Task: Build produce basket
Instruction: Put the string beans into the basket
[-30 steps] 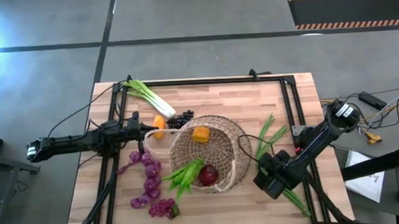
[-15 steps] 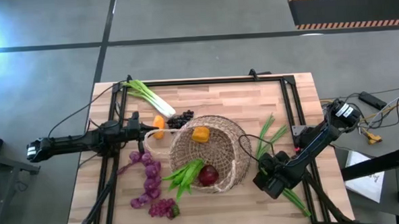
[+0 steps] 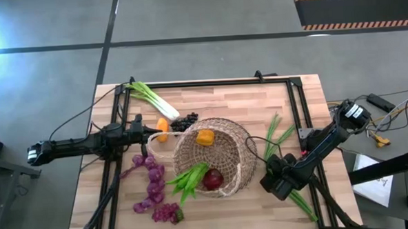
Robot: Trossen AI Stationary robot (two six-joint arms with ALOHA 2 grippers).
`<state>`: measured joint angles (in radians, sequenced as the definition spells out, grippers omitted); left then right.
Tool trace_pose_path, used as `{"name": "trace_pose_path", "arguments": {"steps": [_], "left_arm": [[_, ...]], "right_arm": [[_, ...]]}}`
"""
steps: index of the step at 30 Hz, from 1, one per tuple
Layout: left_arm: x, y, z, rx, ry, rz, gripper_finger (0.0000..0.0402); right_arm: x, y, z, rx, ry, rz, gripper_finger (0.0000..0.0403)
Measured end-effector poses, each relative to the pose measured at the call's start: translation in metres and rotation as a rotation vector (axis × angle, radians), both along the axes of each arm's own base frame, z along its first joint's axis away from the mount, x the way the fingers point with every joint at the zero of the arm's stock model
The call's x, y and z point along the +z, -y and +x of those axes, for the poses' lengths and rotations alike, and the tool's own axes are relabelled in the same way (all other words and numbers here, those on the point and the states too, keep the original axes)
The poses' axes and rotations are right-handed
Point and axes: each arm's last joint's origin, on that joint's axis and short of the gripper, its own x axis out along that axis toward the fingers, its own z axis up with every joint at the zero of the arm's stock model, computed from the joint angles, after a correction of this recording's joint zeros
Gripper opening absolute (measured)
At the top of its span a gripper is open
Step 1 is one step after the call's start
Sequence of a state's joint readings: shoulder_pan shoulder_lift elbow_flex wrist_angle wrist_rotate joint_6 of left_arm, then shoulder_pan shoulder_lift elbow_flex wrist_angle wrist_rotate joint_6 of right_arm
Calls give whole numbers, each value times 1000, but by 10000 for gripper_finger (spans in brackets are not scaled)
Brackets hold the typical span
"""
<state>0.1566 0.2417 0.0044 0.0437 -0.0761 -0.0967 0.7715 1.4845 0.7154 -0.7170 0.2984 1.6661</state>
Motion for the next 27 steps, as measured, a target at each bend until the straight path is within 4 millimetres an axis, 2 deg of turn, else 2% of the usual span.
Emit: {"name": "trace_pose_path", "arguments": {"steps": [9,13,19,27], "left_arm": [[0,0,0,0,0,0,0],[0,0,0,0,0,0,0],[0,0,0,0,0,0,0],[0,0,0,0,0,0,0]], "right_arm": [[3,1,-1,-35,8,12,49],[14,3,0,-33,74,-37,19],[64,0,11,-27,213,-192,18],[153,-18,38,110,419,-399,18]]}}
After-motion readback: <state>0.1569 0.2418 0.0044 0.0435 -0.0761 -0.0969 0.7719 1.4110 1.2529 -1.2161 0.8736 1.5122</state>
